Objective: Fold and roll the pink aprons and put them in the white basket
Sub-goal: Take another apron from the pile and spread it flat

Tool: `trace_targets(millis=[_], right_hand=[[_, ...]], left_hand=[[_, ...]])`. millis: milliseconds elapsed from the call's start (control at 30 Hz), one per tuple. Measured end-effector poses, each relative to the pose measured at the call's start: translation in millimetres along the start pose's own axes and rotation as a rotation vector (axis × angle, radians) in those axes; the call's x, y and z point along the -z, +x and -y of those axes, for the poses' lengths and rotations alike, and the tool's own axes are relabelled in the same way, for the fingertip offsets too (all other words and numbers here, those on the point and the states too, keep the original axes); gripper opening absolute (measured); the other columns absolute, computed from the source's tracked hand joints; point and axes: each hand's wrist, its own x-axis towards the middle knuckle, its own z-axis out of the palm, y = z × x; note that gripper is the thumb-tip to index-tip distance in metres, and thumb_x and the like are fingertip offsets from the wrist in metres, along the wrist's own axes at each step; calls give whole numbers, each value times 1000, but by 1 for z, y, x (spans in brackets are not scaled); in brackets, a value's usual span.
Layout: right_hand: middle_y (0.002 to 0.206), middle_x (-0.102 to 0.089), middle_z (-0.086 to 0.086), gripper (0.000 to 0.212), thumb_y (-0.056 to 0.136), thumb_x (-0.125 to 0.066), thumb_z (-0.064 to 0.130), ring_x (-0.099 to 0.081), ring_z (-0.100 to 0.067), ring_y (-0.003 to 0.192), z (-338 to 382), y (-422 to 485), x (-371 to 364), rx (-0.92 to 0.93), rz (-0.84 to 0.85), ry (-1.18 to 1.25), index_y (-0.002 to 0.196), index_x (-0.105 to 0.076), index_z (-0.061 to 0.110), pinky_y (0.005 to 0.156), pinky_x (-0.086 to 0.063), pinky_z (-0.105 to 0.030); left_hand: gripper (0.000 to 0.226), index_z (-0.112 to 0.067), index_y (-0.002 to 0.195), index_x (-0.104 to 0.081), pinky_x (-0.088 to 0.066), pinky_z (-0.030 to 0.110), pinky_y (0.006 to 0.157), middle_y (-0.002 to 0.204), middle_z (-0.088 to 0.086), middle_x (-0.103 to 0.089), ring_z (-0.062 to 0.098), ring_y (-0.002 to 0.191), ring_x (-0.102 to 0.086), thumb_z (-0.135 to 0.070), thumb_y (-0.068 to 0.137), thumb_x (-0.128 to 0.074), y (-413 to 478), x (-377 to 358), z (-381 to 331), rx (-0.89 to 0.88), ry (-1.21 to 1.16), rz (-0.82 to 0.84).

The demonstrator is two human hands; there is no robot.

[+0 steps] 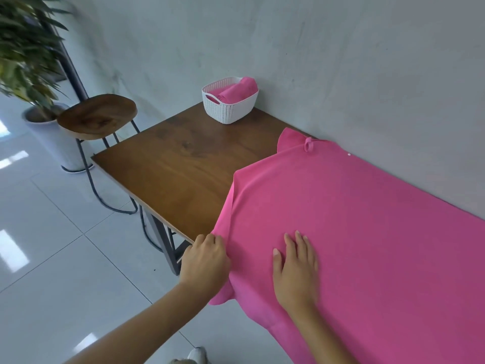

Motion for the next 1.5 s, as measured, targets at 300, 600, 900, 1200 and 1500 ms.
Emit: trace_targets(millis=[300,600,900,1200,1500], right_hand=[[145,-53,-18,54,97,-38,39,-43,-36,138,-1,1,-1,25,-61,14,135,-60,7,116,-29,-47],[145,-53,-19,56,95,-35,40,-42,-37,138,-2,2,-3,30,-59,17,134,-60,8,115,-28,-48],[144,-53,-20,57,96,-34,40,-43,-38,137,-1,1,-2,31,-66,25,133,-60,7,114,-30,-49],[147,-51,-19,57,97,-33,40,-41,-37,139,0,1,-3,31,-53,18,136,-59,8,115,-30,-50],[147,-51,-18,56,97,-35,41,-41,-37,139,-3,0,-4,40,-73,12,135,-59,7,115,-28,-47]], left_hand=[[12,-19,78,-52,-35,30,54,80,-7,-55,17,74,-51,-23,87,-60,-3,22,50,127,-176,-89],[6,-21,93,-55,-41,34,64,94,-3,-58,21,91,-55,-27,93,-54,28,36,114,158,28,-65],[22,-18,108,-63,-49,29,74,108,-5,-61,18,97,-55,-5,91,-65,25,26,109,-172,-61,-256],[23,-21,112,-72,-55,33,88,114,-4,-69,17,106,-62,-17,90,-75,25,28,150,-185,-95,-219],[17,-29,102,-71,-51,27,87,109,-12,-65,8,103,-55,-38,88,-73,43,33,154,-254,-167,-126]])
